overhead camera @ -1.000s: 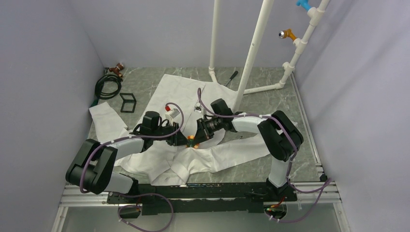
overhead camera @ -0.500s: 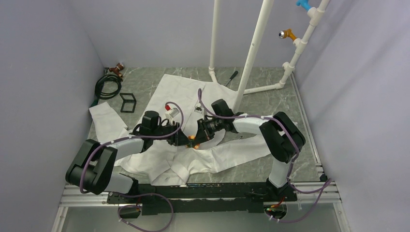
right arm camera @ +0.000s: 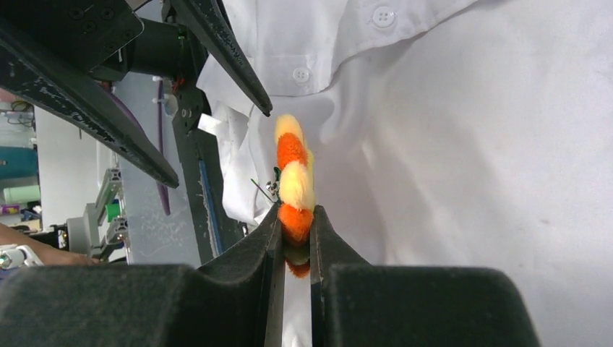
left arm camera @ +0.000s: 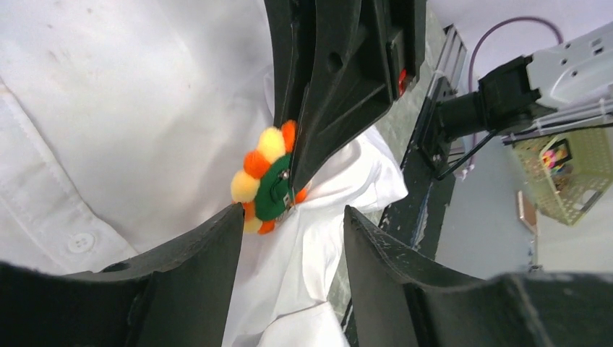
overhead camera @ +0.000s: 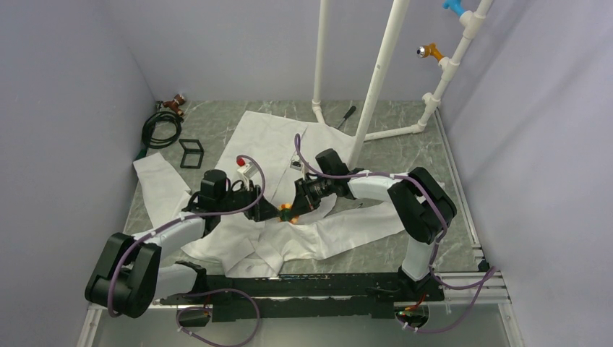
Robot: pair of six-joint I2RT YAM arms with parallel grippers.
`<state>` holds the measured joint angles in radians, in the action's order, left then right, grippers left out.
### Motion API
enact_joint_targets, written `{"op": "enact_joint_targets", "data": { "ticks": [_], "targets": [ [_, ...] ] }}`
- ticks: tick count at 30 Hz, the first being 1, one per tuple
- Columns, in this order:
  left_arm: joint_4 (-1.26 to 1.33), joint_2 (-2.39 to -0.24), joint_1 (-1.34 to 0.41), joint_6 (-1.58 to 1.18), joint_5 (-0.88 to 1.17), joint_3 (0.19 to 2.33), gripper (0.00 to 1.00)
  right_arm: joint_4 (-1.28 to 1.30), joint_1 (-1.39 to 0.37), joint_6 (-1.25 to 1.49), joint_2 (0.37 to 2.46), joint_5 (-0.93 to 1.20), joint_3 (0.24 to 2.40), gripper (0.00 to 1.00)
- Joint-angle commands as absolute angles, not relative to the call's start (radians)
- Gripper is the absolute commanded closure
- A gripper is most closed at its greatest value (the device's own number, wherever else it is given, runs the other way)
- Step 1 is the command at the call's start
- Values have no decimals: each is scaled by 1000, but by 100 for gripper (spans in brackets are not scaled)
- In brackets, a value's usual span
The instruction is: Remove the brooch from the garment
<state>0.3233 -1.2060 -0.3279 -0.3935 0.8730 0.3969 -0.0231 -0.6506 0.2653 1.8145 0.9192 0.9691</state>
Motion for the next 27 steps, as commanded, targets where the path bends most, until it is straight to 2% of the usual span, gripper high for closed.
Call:
{"op": "enact_joint_targets", "data": {
  "ticks": [1, 13, 20, 27],
  "targets": [
    [253, -1174, -326, -268, 836, 380, 43, -10, -653, 215, 1776, 914, 977, 100],
    [90, -1213, -498, -36, 641, 470, 46, -3, -652, 196, 1754, 932, 983, 100],
    [84, -1255, -539, 16, 586, 505, 54, 25, -647, 197, 1757, 940, 994, 100],
    [54, -1269, -601, 82, 598, 537, 76, 34, -637, 209, 1762, 949, 1002, 100]
  ]
}}
